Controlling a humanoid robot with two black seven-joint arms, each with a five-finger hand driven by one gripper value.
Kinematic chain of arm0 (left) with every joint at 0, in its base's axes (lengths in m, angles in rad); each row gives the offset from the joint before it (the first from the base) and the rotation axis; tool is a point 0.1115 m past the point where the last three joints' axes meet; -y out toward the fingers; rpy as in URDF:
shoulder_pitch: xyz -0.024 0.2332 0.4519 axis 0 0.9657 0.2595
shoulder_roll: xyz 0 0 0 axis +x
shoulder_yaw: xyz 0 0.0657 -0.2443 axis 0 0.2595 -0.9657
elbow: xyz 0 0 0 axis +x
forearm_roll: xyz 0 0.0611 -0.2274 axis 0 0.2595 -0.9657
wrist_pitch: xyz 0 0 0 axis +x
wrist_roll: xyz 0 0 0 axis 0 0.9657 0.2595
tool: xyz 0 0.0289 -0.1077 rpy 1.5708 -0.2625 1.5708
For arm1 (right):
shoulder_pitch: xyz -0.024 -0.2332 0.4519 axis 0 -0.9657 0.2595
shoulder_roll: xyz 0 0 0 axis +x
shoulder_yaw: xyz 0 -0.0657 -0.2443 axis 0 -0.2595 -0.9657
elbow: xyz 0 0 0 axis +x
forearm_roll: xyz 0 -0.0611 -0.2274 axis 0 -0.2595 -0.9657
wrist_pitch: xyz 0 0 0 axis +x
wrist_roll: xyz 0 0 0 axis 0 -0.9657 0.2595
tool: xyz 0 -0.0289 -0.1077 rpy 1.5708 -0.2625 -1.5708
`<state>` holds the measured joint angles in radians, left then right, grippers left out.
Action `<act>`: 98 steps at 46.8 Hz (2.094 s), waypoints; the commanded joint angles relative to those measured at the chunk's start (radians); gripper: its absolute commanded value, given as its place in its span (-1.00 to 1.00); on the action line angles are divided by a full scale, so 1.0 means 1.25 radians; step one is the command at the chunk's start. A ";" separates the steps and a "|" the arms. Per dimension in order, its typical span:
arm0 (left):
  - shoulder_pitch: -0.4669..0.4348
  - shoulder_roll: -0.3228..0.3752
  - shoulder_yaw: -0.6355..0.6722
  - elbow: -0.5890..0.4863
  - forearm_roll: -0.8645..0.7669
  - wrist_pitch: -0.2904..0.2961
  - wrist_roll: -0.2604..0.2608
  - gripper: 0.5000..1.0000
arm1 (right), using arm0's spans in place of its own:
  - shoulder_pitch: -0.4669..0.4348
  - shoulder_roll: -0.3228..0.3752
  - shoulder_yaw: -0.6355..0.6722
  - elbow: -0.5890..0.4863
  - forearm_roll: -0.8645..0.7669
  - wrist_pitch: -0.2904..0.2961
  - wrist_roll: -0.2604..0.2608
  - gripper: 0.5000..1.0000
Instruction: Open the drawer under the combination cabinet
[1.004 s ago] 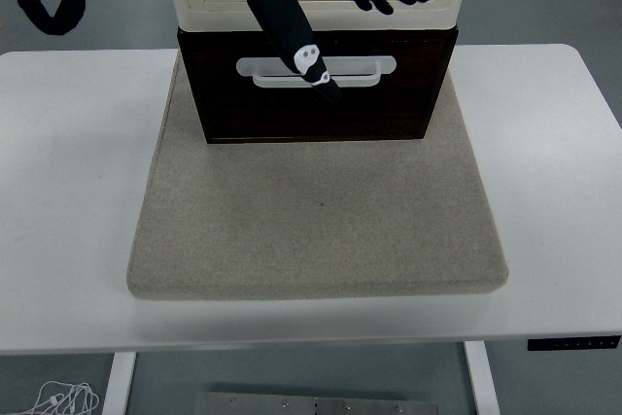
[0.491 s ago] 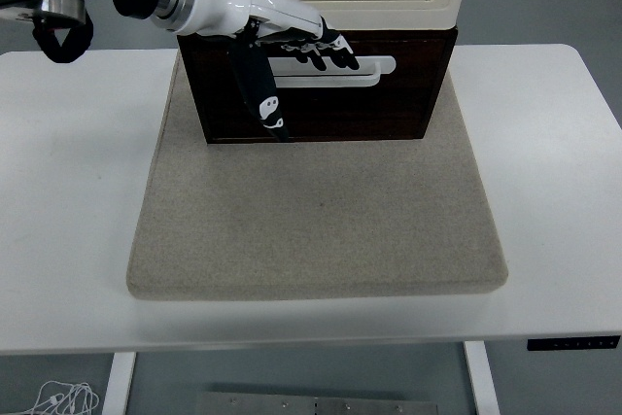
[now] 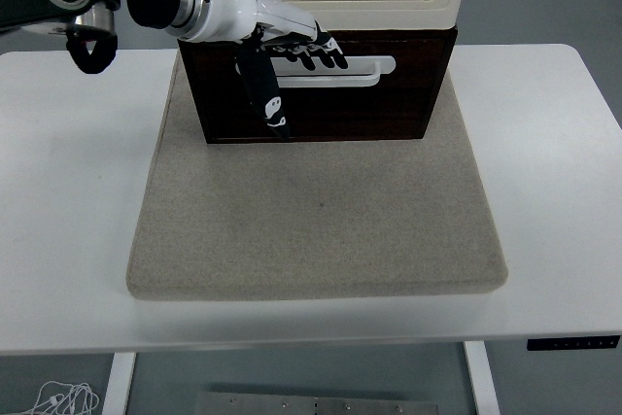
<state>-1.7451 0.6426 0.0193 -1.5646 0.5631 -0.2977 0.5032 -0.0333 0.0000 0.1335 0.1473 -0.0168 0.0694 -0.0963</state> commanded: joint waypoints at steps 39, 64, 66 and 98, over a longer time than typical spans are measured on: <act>0.019 -0.089 0.023 0.074 -0.006 0.076 0.018 1.00 | 0.000 0.000 0.000 0.000 0.000 0.000 0.000 0.71; 0.019 -0.085 0.047 0.077 -0.009 0.082 0.024 1.00 | 0.000 0.000 0.000 0.000 0.000 0.001 0.000 0.70; 0.019 -0.085 0.046 0.078 -0.009 0.082 0.024 1.00 | 0.000 0.000 0.000 0.000 0.000 0.001 0.000 0.71; 0.022 -0.097 0.059 0.099 -0.010 0.082 0.023 1.00 | 0.000 0.000 0.000 0.000 0.000 0.000 0.001 0.70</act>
<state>-1.7181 0.5216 0.0932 -1.4411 0.5508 -0.1948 0.5328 -0.0330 0.0000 0.1335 0.1473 -0.0168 0.0696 -0.0965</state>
